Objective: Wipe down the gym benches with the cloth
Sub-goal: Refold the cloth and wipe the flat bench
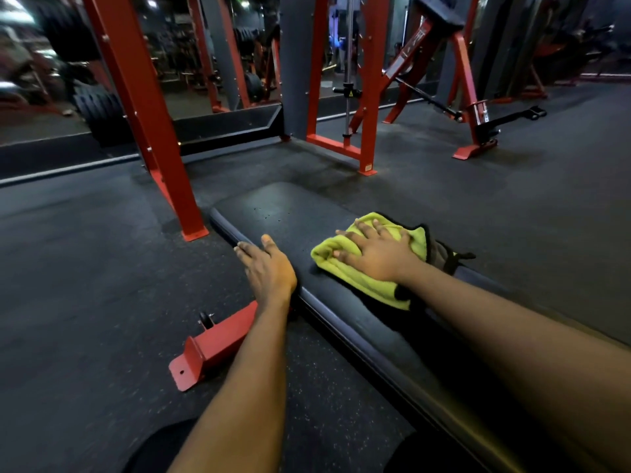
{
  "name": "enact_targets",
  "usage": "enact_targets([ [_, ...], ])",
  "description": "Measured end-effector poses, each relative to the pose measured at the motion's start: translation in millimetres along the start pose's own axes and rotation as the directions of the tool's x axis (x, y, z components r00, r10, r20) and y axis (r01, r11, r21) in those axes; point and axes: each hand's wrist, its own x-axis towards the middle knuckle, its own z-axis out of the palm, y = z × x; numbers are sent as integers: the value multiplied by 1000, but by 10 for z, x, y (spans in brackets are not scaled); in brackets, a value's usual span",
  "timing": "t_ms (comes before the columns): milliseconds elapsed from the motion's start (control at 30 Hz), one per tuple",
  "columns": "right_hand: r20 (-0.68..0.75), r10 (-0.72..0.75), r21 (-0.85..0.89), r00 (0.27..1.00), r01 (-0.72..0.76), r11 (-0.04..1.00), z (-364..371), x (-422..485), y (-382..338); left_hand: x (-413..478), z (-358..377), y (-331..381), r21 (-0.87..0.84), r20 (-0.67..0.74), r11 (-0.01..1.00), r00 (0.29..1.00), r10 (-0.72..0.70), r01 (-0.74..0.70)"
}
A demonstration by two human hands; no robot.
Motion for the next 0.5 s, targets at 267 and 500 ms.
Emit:
enact_targets([
  [267, -13, 121, 18, 993, -121, 993, -58, 107, -202, 55, -316, -156, 312, 271, 943, 962, 26, -114],
  [500, -98, 329, 62, 939, -325, 944, -35, -513, -10, -331, -168, 109, 273, 131, 825, 869, 478, -495],
])
